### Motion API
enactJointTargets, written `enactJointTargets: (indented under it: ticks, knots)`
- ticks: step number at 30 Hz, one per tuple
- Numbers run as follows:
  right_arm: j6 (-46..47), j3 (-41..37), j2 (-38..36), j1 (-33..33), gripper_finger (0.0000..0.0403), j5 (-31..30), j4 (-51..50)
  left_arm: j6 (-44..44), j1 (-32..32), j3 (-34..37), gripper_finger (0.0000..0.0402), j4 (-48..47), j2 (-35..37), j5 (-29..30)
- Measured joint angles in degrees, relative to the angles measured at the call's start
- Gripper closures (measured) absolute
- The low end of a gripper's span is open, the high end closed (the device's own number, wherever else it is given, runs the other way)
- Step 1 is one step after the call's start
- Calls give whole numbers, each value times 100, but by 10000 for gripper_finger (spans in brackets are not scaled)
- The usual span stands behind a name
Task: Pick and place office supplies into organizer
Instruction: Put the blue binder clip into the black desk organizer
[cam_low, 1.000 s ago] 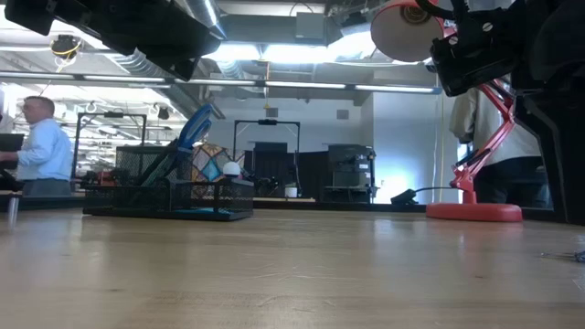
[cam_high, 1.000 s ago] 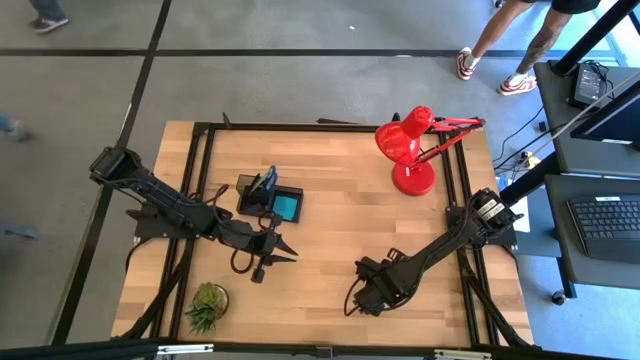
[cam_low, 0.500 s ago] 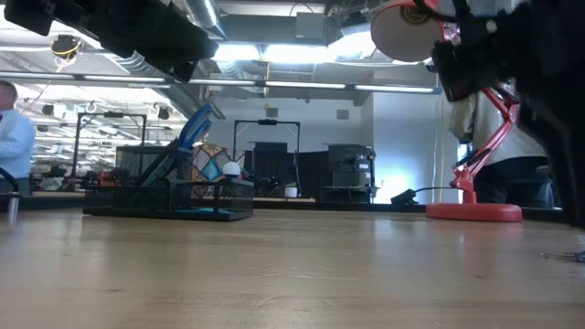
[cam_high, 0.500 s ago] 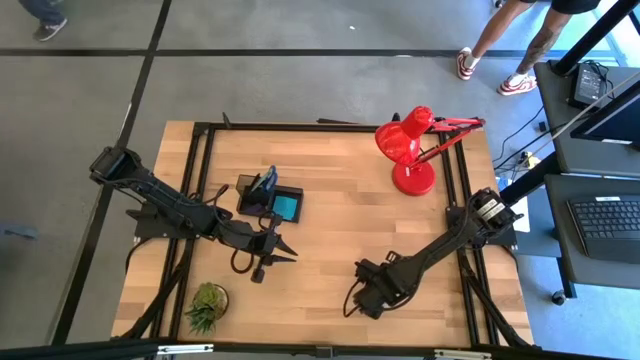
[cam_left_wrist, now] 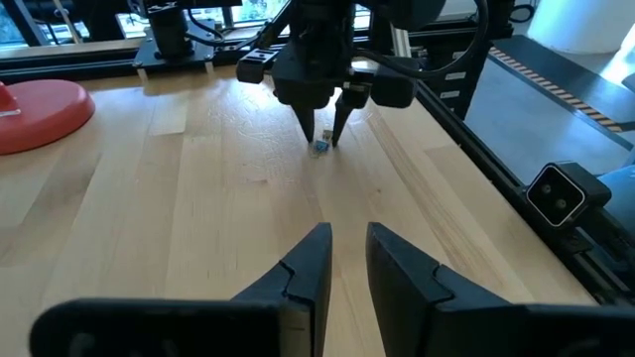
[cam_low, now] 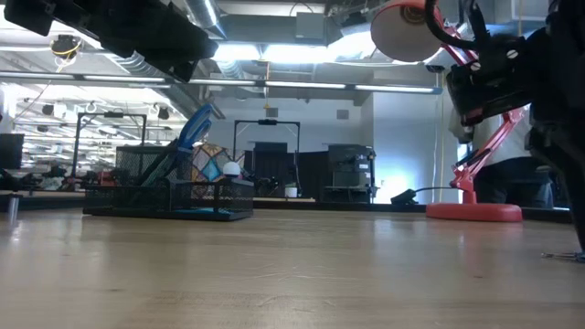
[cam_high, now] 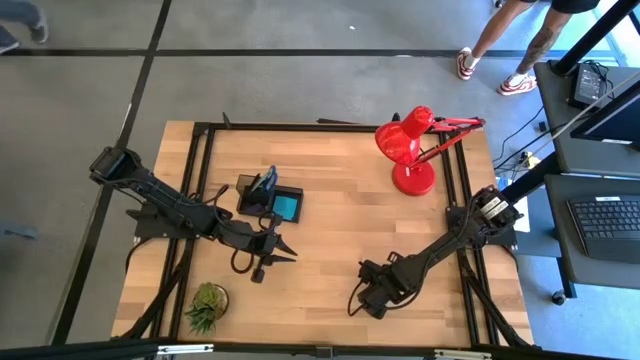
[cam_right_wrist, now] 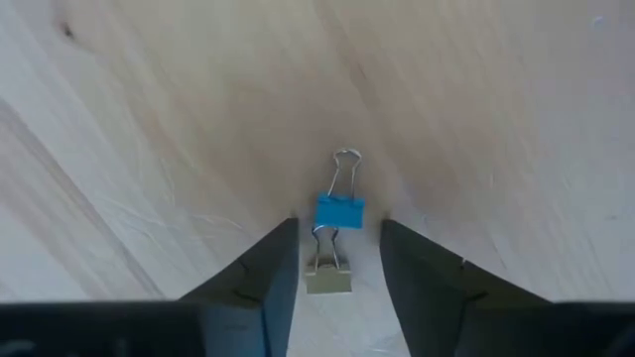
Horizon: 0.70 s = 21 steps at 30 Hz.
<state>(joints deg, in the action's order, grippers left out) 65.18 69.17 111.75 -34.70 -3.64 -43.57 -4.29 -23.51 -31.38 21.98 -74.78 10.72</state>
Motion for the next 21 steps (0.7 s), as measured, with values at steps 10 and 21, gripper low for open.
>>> enactJointTargets:
  ticks: [10, 21]
  knots:
    - [204, 2, 13, 2, 259, -53, 59, 0, 0, 0, 340, 0, 0, 0]
    - [233, 2, 21, 2, 260, -157, 108, 0, -2, 0, 340, 0, 0, 0]
